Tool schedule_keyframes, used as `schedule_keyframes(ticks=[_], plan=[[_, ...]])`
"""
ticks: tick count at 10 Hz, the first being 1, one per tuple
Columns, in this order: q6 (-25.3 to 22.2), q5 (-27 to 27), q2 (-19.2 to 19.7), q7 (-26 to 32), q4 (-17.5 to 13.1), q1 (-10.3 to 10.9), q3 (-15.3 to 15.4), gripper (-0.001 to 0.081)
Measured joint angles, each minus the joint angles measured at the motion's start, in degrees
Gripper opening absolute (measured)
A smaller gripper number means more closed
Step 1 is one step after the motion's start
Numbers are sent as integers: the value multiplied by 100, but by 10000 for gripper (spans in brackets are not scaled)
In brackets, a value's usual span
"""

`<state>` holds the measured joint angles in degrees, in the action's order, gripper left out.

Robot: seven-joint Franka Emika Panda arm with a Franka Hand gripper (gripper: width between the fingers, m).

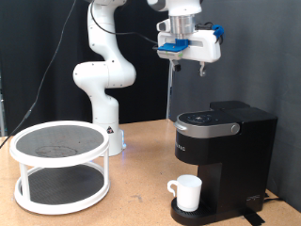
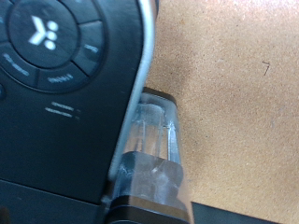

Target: Make a cup of coffee with the keurig machine

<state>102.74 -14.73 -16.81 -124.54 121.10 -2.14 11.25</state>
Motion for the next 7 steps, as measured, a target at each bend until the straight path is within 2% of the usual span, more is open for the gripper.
schedule_keyframes(ticks=[4, 7], plan=[[-333, 247, 941, -242, -920, -119, -11, 734], [-874, 291, 1541, 4, -1472, -120, -11, 734]])
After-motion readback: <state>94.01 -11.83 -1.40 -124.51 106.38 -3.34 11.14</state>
